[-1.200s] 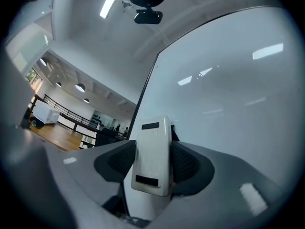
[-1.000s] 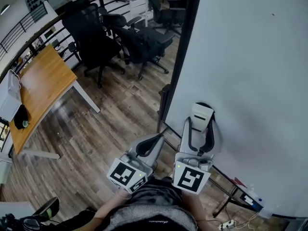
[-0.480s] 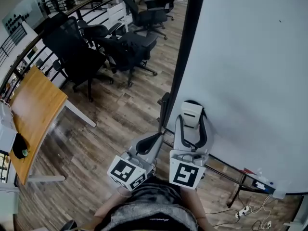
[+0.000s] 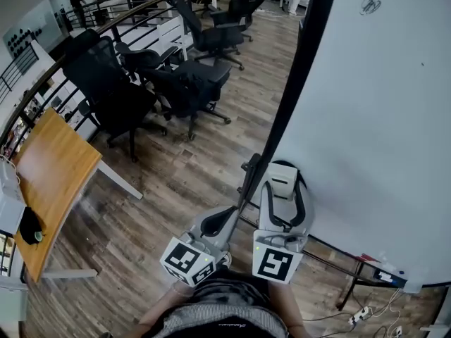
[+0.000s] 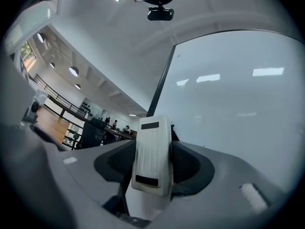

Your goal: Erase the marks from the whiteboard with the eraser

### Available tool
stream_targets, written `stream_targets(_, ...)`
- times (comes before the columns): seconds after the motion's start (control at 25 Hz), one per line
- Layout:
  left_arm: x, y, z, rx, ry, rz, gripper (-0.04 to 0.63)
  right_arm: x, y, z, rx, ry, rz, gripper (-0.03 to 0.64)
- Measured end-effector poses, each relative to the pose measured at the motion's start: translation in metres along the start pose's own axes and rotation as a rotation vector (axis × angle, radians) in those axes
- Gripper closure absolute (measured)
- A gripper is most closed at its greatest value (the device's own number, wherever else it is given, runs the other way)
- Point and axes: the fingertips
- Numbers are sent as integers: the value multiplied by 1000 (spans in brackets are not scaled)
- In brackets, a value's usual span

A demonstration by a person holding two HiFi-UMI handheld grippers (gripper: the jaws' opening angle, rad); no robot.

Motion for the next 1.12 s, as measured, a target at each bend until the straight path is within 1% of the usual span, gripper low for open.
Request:
stream_targets(0.24, 1, 2, 6, -3, -21, 12, 592, 0, -3, 12, 11, -13, -8, 376)
stream_targets(0.44, -1, 7, 4, 2, -20, 8, 592, -4, -11, 44, 5, -122, -35, 374)
stream_targets(0.56, -4, 8, 4, 2, -17, -2, 592, -6, -17, 58, 11, -155, -47, 374)
stream_targets(0.8, -4, 18, 8, 0, -23, -11, 592, -10, -13, 57, 13, -153, -67, 374)
stream_targets(1.12, 9, 42, 16, -24, -38, -20, 592, -28, 15, 60, 12, -148, -68, 374)
Point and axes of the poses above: the fingertips, and each gripper's own axes: x forward along the fingers, y to its right, z out of its underside, and after that the axes turned 6 degrees about -y, right-handed
